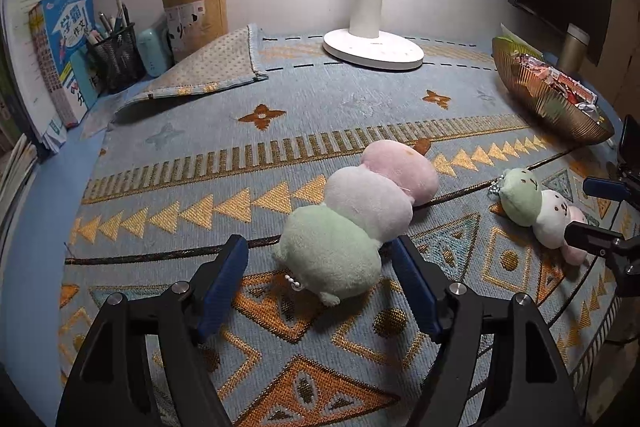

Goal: Organize objects
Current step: 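Grasp the green-white-pink dango plush with the left gripper while the right grasps the bear dango plush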

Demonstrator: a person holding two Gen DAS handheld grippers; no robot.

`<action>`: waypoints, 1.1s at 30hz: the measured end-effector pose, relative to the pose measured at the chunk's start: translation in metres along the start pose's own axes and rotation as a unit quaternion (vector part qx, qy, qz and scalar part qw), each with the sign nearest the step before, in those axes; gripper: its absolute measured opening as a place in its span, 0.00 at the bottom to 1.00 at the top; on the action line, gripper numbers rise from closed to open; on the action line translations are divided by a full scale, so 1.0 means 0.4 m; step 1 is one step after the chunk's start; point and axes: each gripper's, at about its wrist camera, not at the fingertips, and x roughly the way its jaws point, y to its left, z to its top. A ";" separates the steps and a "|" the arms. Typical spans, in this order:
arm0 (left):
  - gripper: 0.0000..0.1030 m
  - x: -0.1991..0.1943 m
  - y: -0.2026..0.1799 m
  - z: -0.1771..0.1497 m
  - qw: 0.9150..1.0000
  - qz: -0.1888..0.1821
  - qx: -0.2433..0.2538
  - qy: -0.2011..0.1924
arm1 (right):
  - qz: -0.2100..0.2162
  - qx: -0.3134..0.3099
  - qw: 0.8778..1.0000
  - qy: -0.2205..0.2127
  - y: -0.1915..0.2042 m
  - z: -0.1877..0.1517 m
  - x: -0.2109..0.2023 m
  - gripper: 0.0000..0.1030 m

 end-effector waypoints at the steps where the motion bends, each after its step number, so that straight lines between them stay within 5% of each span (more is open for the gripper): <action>1: 0.71 -0.002 -0.003 0.000 1.000 0.003 0.004 -0.002 | 0.008 0.008 1.000 0.003 -0.010 -0.004 0.000 0.81; 4: 0.71 -0.016 -0.006 0.001 1.000 0.010 0.028 -0.001 | 0.027 0.033 0.999 0.006 -0.038 -0.020 0.001 0.81; 9: 0.79 -0.069 0.022 0.014 0.987 0.065 0.145 -0.001 | 0.057 0.036 0.998 0.003 -0.046 -0.035 -0.001 0.82; 15: 1.00 -0.055 0.025 0.055 0.992 -0.032 0.118 0.003 | 0.061 0.014 0.998 0.002 -0.004 -0.023 0.041 0.83; 20: 1.00 0.025 -0.027 0.063 0.992 0.001 0.129 0.015 | 0.039 -0.022 0.999 0.012 0.027 -0.026 0.067 0.84; 27: 0.99 0.066 -0.042 0.058 0.990 -0.003 0.136 0.025 | 0.038 -0.024 0.999 0.005 0.022 -0.028 0.074 0.91; 31: 0.92 0.082 -0.032 0.057 0.991 -0.018 0.128 0.034 | 0.037 -0.022 0.999 0.005 0.021 -0.026 0.075 0.90; 32: 0.86 0.082 -0.028 0.058 0.991 -0.033 0.122 0.037 | 0.036 -0.019 0.999 0.003 0.022 -0.026 0.073 0.85; 33: 0.68 0.080 -0.024 0.061 0.991 -0.058 0.115 0.041 | 0.035 -0.014 0.999 -0.004 0.021 -0.026 0.068 0.66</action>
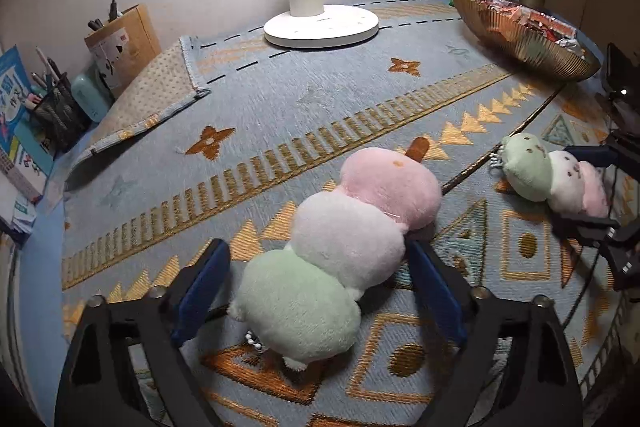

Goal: Organize objects
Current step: 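Grasp the green-white-pink dango plush with the left gripper while the right grasps the bear dango plush, then carry both dango plushes over the golden bowl and open both grippers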

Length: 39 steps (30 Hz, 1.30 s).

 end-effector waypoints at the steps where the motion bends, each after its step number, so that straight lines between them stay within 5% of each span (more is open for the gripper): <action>1: 0.59 -0.001 0.002 0.002 1.000 -0.016 -0.005 0.002 | 0.003 0.001 1.000 -0.007 0.001 0.001 -0.007 0.59; 7: 0.53 -0.032 -0.027 0.015 1.000 -0.019 -0.004 -0.009 | 0.041 0.001 0.999 -0.033 0.018 0.006 -0.051 0.54; 11: 0.53 -0.113 -0.041 0.090 0.999 -0.010 -0.003 -0.043 | 0.031 0.014 0.997 -0.073 -0.019 0.025 -0.142 0.54; 17: 0.53 -0.240 -0.123 0.317 0.991 -0.023 0.016 -0.129 | -0.094 0.096 0.977 -0.163 -0.208 0.117 -0.347 0.55; 22: 0.53 -0.171 -0.261 0.496 0.986 -0.092 0.018 -0.138 | -0.166 0.212 0.943 -0.195 -0.418 0.196 -0.429 0.55; 29: 0.54 -0.021 -0.463 0.584 0.982 -0.143 0.045 -0.118 | -0.187 0.270 0.931 -0.157 -0.617 0.232 -0.364 0.56; 31: 0.73 0.011 -0.490 0.587 0.980 -0.148 0.045 -0.124 | -0.177 0.277 0.933 -0.143 -0.653 0.223 -0.335 0.59; 33: 0.85 0.042 -0.506 0.588 0.982 -0.138 0.048 -0.118 | -0.175 0.279 0.936 -0.123 -0.676 0.222 -0.299 0.72; 39: 0.85 0.026 -0.438 0.500 0.988 -0.110 0.040 -0.104 | -0.147 0.276 0.943 -0.117 -0.655 0.169 -0.308 0.72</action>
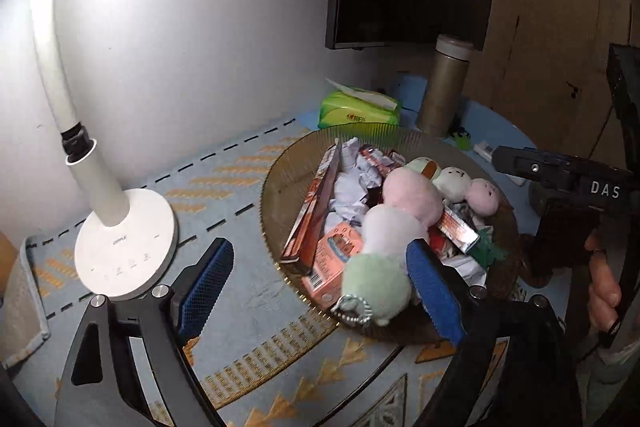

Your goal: Organize objects

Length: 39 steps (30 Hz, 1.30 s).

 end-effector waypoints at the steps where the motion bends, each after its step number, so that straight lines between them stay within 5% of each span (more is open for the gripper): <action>1: 0.85 -0.026 0.019 -0.018 1.000 0.009 -0.004 -0.002 | 0.005 -0.004 1.000 0.000 0.006 -0.016 -0.019 0.72; 8: 0.85 -0.292 0.182 -0.162 0.995 0.068 -0.065 -0.019 | 0.086 -0.053 0.995 0.019 0.153 -0.179 -0.149 0.73; 13: 0.86 -0.518 0.273 -0.319 0.984 0.097 -0.135 -0.057 | 0.144 -0.099 0.984 0.025 0.305 -0.302 -0.216 0.88; 17: 0.88 -0.598 0.324 -0.443 0.973 0.133 -0.184 -0.049 | 0.170 -0.125 0.976 0.055 0.419 -0.390 -0.195 0.88; 19: 0.99 -0.602 0.353 -0.505 0.966 0.151 -0.209 -0.035 | 0.175 -0.139 0.972 0.072 0.471 -0.418 -0.171 0.88; 23: 1.00 -0.565 0.403 -0.616 0.960 0.111 -0.256 -0.022 | 0.161 -0.160 0.970 0.083 0.549 -0.467 -0.115 0.88; 25: 0.99 -0.528 0.427 -0.645 0.953 0.120 -0.277 -0.007 | 0.148 -0.171 0.970 0.091 0.571 -0.487 -0.078 0.88; 31: 0.99 -0.390 0.456 -0.629 0.935 0.224 -0.268 0.069 | 0.114 -0.169 0.970 0.132 0.578 -0.488 0.054 0.88; 39: 1.00 -0.324 0.445 -0.603 0.933 0.254 -0.236 0.100 | 0.058 -0.198 0.970 0.132 0.560 -0.459 0.146 0.92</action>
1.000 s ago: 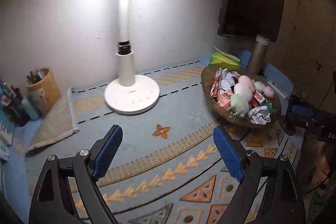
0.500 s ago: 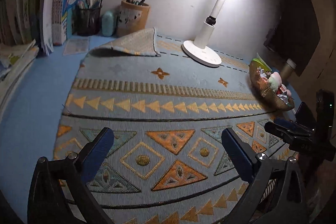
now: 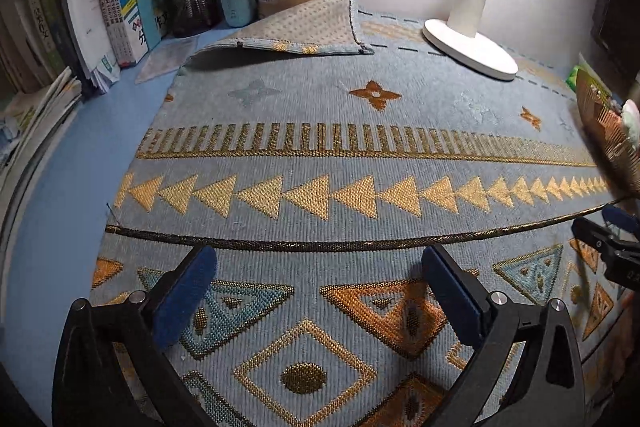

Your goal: Organize objects

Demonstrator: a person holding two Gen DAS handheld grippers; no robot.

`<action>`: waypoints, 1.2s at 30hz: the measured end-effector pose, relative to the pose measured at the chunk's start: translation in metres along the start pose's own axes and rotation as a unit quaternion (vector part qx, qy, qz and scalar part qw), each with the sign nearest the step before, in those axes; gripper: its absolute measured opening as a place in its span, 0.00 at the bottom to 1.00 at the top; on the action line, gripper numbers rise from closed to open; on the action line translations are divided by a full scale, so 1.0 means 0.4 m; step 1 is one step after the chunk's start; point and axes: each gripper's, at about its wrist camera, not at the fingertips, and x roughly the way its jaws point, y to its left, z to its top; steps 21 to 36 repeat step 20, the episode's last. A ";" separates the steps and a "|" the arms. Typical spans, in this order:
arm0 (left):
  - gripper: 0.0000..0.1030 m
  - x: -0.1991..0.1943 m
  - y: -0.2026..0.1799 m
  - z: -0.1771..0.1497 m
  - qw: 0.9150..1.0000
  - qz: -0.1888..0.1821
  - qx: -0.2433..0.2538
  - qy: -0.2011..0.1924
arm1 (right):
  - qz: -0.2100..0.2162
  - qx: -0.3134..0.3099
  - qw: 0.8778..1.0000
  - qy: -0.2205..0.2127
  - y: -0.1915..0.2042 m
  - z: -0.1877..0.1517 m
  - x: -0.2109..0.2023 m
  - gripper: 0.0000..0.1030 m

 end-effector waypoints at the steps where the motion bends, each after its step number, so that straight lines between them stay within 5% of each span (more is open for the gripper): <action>1: 1.00 0.000 -0.006 0.002 1.000 -0.001 0.003 -0.002 | 0.005 0.000 1.000 -0.002 -0.009 0.001 0.002 0.96; 36: 1.00 0.004 -0.006 0.007 1.000 0.009 -0.013 -0.006 | 0.020 -0.031 0.999 -0.018 -0.033 -0.002 0.008 1.00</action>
